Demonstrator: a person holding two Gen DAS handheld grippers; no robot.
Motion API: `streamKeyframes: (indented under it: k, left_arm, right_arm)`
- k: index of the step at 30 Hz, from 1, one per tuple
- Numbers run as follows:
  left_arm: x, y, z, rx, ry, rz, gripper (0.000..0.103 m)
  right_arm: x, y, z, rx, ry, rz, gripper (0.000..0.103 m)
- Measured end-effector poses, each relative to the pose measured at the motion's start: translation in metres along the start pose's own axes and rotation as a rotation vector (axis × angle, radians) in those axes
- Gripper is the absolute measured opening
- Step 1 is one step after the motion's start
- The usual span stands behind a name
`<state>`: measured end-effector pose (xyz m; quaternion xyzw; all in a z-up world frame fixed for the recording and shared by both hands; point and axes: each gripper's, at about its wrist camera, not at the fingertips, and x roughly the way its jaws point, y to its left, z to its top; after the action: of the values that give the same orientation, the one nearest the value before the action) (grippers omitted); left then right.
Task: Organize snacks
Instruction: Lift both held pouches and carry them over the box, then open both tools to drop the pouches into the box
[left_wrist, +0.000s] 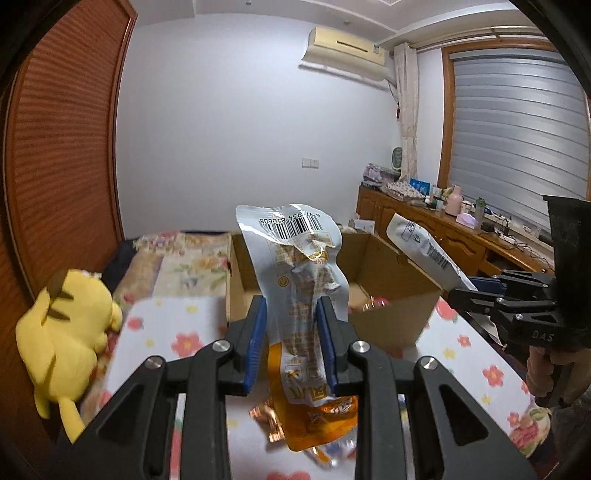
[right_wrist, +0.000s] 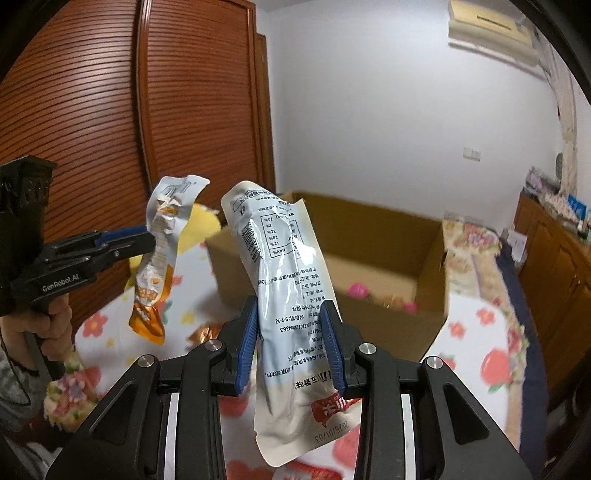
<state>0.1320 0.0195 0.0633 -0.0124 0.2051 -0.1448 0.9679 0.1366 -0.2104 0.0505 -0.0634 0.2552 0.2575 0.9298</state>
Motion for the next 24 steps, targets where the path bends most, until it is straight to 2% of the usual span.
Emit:
streamKeyframes:
  k: [6,13,24]
  left_arm:
    - [0.018,0.003,0.030,0.025,-0.025,0.018,0.025]
    - [0.046,-0.001,0.051,0.073,-0.019,0.044,0.026]
    - [0.096,0.002,0.061,0.092,0.029,0.094,0.026]
  right_arm:
    - [0.008,-0.006,0.026,-0.028,-0.020,-0.045,0.033]
    - [0.026,-0.018,0.049,-0.031,-0.019,-0.084,0.033]
    - [0.064,-0.042,0.054,-0.027,0.032,-0.157,0.033]
